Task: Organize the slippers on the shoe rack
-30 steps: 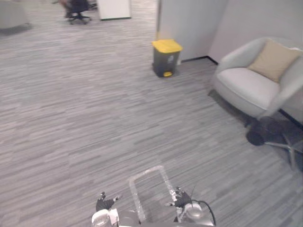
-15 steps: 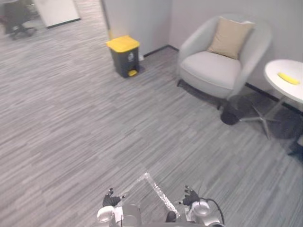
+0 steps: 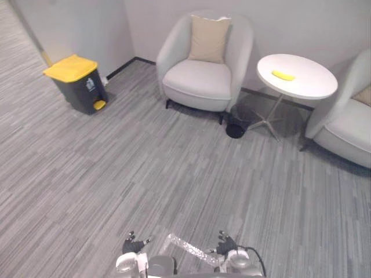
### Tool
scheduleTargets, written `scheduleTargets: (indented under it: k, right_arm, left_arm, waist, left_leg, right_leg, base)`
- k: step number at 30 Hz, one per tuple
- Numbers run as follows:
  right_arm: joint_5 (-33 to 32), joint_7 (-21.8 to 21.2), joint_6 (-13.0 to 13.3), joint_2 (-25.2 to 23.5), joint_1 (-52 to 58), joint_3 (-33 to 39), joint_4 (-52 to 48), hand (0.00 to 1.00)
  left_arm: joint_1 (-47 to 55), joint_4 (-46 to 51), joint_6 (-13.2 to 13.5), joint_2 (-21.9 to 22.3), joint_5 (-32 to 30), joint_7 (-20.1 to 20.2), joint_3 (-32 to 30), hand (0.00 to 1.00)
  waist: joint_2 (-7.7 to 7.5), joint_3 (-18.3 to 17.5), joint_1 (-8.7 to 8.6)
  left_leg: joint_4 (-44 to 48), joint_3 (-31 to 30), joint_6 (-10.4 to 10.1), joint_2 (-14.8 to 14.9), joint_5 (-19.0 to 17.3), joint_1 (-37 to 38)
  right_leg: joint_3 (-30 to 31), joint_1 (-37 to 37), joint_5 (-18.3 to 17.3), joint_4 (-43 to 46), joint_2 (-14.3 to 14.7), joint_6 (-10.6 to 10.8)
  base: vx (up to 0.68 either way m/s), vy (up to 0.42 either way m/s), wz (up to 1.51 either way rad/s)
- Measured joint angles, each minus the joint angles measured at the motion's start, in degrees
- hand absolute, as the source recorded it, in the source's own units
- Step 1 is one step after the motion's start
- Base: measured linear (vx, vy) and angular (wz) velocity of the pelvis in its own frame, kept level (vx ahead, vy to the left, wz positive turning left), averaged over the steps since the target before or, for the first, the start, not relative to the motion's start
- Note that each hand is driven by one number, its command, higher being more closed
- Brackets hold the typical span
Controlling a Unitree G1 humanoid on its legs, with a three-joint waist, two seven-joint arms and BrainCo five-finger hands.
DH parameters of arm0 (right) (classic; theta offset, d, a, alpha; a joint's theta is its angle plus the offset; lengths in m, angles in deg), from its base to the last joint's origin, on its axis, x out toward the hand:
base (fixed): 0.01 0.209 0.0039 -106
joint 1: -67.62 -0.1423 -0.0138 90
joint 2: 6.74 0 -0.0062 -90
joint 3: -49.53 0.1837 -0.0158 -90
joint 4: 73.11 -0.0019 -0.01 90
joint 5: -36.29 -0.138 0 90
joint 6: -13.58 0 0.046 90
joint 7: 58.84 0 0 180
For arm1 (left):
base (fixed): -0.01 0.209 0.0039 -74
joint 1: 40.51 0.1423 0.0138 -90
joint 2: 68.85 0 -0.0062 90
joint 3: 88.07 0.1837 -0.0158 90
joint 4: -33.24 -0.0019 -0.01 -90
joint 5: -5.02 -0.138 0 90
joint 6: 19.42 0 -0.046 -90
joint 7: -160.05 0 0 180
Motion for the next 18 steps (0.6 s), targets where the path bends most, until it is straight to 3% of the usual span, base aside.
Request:
scheduleTargets:
  k: [1,3,4,6,8,11,18]
  right_arm:
    - [0.0,-0.1,0.0,0.1,-0.1,0.0,0.1,0.0]
    - [0.2,-0.6,0.0,0.2,-0.6,0.0,0.3,0.0]
    - [0.2,-0.6,0.0,0.2,-0.5,0.0,0.4,0.0]
    - [0.2,-0.6,0.2,1.4,-0.7,0.0,1.1,0.0]
    - [0.1,-0.6,0.2,2.9,-1.4,0.2,3.0,0.0]
    - [0.0,-0.5,0.2,4.1,-1.9,1.2,5.0,0.0]
    - [-0.5,0.2,0.3,4.6,-1.7,4.5,5.0,0.0]
  left_arm:
    - [0.1,0.0,0.1,0.2,0.1,0.0,0.1,0.0]
    - [0.3,-0.7,0.1,-0.5,0.3,0.0,1.4,0.0]
    - [0.3,-0.9,0.1,-0.6,0.4,0.0,1.6,0.0]
    - [0.0,-1.7,0.1,-0.8,0.6,0.1,2.8,0.0]
    - [-0.3,-2.2,0.1,-0.5,0.9,0.1,3.9,0.0]
    - [-0.3,-2.1,0.1,-0.5,0.9,0.2,4.1,0.0]
    - [-0.3,-2.2,0.2,-1.2,0.9,0.6,5.5,0.0]
  waist:
    - [0.21,0.1,0.15]
    - [0.6,0.3,-0.04]
    - [0.32,0.1,-0.06]
    - [0.74,-0.3,-0.19]
    - [1.72,-0.4,-0.33]
    - [1.87,-0.6,-0.28]
    - [1.59,-0.6,-0.35]
  left_leg:
    - [-1.1,1.7,0.3,0.7,0.2,1.6]
    - [-2.2,4.5,0.4,0.9,0.2,4.6]
    - [-2.2,4.5,0.4,0.7,0.2,4.7]
    - [-2.1,2.2,0.4,0.5,0.2,4.7]
    - [-2.2,0.7,0.4,1.2,0.3,4.3]
    - [-3.1,0.2,0.1,1.6,0.4,3.9]
    - [-4.6,0.6,0.3,1.0,1.6,3.9]
  right_leg:
    - [-4.0,-0.9,-0.2,2.7,-0.3,0.2]
    - [-21.1,-1.7,-1.3,6.8,-3.3,-1.3]
    - [-22.5,-1.5,-1.4,6.4,-3.3,-1.4]
    - [-22.0,0.5,-0.8,2.0,-1.9,-2.0]
    - [-22.0,2.3,2.7,-4.2,0.4,-2.4]
    - [-21.8,4.1,6.6,-10.6,2.1,-2.8]
    - [-20.6,5.7,10.9,-16.6,2.5,-2.8]
  base:
    - [0.06,0.028,-0.75]
    - [0.02,0.015,-0.69]
    - [0.01,-0.036,-0.45]
    - [0.01,-0.058,-0.26]
    - [-0.03,-0.024,-0.1]
    - [-0.06,-0.01,-0.07]
    - [-0.06,0.026,-0.08]
